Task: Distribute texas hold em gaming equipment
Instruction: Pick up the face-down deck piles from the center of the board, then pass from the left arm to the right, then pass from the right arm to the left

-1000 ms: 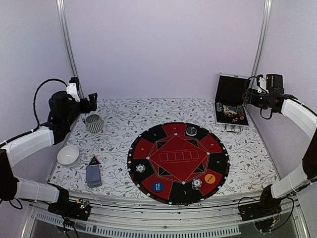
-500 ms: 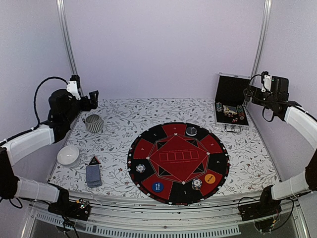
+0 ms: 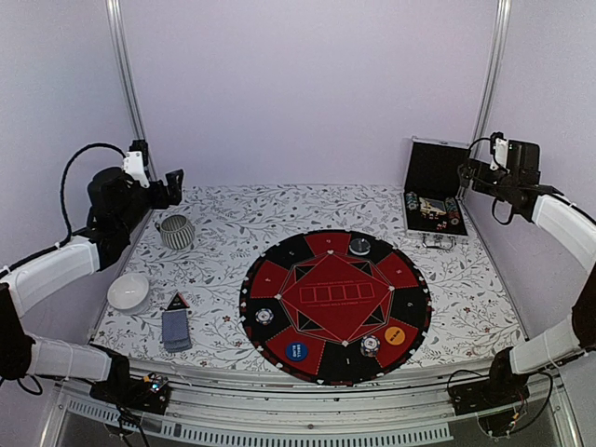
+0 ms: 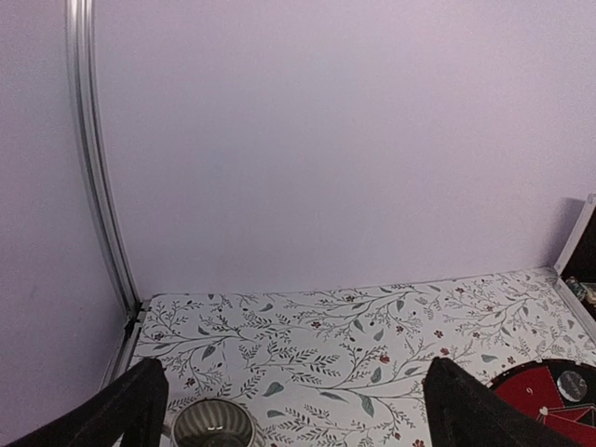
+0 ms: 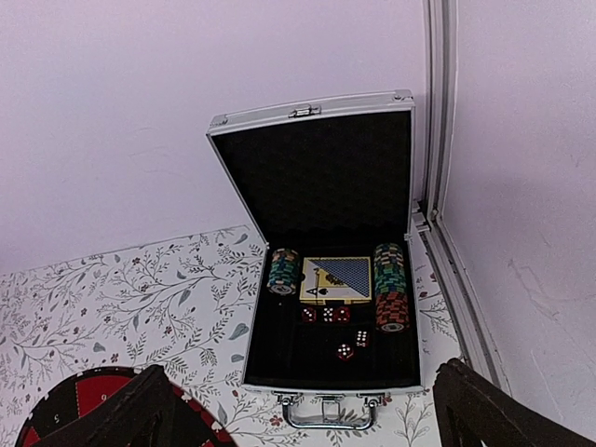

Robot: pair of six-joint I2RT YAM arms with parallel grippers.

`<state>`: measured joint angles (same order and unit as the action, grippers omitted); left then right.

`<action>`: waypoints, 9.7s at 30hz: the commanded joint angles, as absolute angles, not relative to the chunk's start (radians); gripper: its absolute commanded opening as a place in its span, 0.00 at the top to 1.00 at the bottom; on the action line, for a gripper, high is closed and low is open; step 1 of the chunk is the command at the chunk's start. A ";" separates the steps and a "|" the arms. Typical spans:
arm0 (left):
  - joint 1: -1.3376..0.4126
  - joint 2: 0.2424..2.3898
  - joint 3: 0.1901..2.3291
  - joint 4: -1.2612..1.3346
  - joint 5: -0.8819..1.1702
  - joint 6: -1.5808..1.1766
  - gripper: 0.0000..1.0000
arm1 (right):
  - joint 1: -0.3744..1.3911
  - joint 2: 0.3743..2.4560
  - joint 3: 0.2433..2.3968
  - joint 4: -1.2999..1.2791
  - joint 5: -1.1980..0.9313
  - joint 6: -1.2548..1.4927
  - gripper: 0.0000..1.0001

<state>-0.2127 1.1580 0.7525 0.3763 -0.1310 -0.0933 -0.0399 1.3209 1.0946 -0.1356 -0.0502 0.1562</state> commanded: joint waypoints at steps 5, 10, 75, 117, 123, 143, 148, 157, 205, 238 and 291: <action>-0.201 1.157 0.749 0.373 -0.109 -0.052 0.02 | -0.043 1.395 1.201 -0.157 -0.032 0.178 0.01; -0.201 1.156 0.749 0.374 -0.114 -0.048 0.02 | -0.043 1.465 1.299 -0.218 -0.120 0.193 0.01; -0.618 1.217 0.571 -0.737 -0.188 -1.112 0.02 | -0.023 1.338 1.060 -0.187 -0.430 0.187 0.10; -0.632 1.232 0.580 -0.686 -0.192 -0.989 0.56 | -0.024 1.325 1.063 -0.189 -0.426 0.208 0.10; -0.635 1.216 0.666 -0.706 -0.308 -0.892 0.56 | -0.024 1.319 1.064 -0.192 -0.428 0.213 0.10; -0.639 1.340 0.955 -0.591 -0.296 -0.314 0.57 | 0.039 1.360 1.085 -0.196 -0.531 0.262 0.12; -0.647 1.349 0.998 -0.591 -0.247 -0.215 0.57 | 0.081 1.394 1.109 -0.195 -0.542 0.271 0.13; -0.666 1.362 1.019 -0.591 -0.238 -0.121 0.57 | 0.130 1.433 1.134 -0.202 -0.553 0.278 0.13; -0.860 1.502 1.141 -0.581 -0.143 0.271 0.57 | 0.569 1.774 1.336 -0.095 -0.806 0.367 0.15; -0.886 1.505 1.181 -0.518 -0.167 0.304 0.59 | 0.779 2.325 1.696 0.179 -1.118 0.644 0.33; -0.766 1.306 0.819 0.283 0.237 0.604 0.09 | 0.679 1.912 1.506 0.038 -1.111 0.545 0.98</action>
